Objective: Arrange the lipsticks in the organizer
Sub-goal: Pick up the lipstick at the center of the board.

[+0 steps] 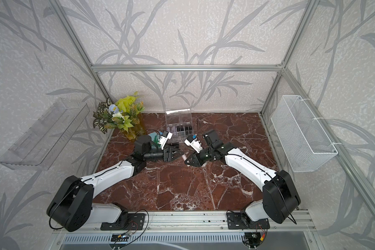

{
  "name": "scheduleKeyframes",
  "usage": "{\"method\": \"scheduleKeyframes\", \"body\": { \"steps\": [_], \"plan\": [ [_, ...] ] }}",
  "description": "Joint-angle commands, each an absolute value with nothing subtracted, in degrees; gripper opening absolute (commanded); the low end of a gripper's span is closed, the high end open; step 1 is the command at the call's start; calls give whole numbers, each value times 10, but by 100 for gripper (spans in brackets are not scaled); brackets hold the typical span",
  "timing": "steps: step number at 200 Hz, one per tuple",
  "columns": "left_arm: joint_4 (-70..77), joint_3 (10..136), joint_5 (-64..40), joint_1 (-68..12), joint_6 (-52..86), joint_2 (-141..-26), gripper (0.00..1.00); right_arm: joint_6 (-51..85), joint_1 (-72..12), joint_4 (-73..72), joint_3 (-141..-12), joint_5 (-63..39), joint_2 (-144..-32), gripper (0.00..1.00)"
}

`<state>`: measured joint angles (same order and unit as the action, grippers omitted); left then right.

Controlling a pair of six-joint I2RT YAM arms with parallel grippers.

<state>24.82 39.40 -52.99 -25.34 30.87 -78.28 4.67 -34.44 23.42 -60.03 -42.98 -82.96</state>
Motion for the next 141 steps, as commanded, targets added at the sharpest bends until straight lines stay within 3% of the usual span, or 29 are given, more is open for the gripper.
{"method": "scheduleKeyframes", "body": {
  "steps": [1,48,141],
  "plan": [
    [289,408,-559,-254,319,-784,49,38,-348,241,-618,-440,-833,13],
    [280,400,-563,-260,309,-780,34,37,-349,243,-617,-438,-833,13],
    [255,402,-562,-269,286,-783,38,34,-349,247,-614,-428,-825,13]
  ]
}}
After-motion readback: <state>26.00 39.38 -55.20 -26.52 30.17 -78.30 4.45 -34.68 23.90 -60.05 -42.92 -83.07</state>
